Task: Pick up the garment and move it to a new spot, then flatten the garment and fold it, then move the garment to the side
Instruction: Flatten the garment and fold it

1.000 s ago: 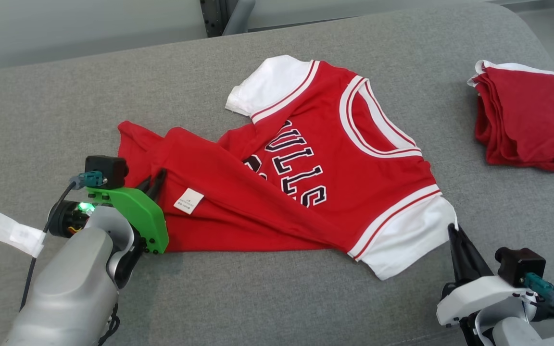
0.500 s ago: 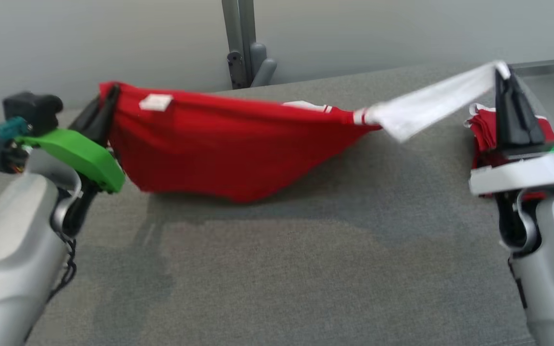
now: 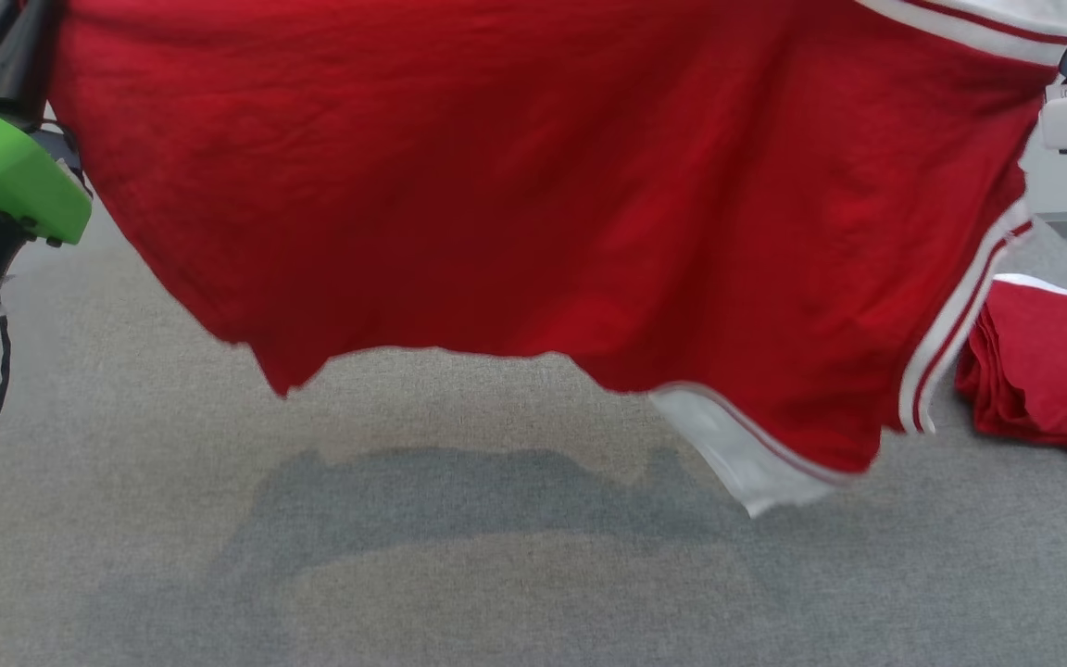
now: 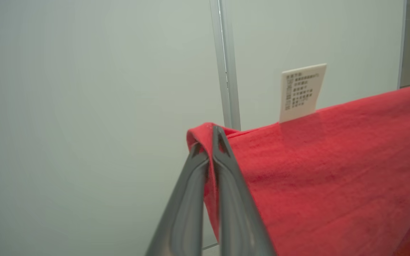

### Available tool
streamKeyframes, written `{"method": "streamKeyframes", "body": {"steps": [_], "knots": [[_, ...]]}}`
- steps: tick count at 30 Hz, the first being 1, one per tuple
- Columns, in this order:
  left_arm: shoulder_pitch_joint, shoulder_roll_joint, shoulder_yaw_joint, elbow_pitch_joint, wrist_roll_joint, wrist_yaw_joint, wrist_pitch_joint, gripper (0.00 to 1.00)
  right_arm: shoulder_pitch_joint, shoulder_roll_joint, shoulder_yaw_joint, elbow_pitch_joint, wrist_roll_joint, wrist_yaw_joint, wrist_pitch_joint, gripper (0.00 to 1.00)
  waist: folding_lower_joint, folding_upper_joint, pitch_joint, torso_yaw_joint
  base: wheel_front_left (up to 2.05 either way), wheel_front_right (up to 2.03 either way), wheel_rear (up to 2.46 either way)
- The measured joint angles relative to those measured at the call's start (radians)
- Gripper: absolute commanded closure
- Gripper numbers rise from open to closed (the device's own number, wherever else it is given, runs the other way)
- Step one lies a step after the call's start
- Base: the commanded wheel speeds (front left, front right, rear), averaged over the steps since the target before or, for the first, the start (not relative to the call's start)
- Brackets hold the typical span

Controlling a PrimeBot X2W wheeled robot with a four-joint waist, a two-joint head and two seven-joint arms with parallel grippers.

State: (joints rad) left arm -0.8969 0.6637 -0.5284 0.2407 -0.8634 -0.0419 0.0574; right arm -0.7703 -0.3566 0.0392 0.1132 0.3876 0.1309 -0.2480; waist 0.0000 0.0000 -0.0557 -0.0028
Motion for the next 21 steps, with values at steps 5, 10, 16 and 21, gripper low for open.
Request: {"method": "streamKeyframes", "body": {"steps": [5, 10, 16, 21], "knots": [[0.0, -0.007, -0.031, -0.001, -0.023, 0.008, 0.084, 1.0, -0.073, -0.03, 0.053, 0.079, 0.004, 0.0, 0.053, 1.0, 0.0, 0.0, 0.047, 0.013, 0.0, 0.0, 0.0], [-0.062, -0.059, -0.056, 0.067, -0.012, -0.004, 0.084, 1.0, -0.22, -0.039, 0.12, 0.195, -0.028, 0.001, 0.08, 1.0, 0.0, 0.0, 0.136, 0.025, 0.0, 0.0, 0.0], [-0.342, -0.082, -0.093, 0.194, 0.169, -0.064, -0.087, 1.0, -0.539, -0.053, 0.141, 0.352, -0.119, 0.001, 0.048, 1.0, 0.0001, 0.0, 0.28, 0.024, 0.0, 0.0, 0.0], [-0.526, -0.126, -0.086, 0.297, 0.209, -0.081, -0.243, 1.0, -0.709, -0.06, 0.079, 0.464, -0.198, 0.001, 0.002, 1.0, 0.0001, 0.0001, 0.384, 0.017, 0.0, 0.0, 0.0]]}}
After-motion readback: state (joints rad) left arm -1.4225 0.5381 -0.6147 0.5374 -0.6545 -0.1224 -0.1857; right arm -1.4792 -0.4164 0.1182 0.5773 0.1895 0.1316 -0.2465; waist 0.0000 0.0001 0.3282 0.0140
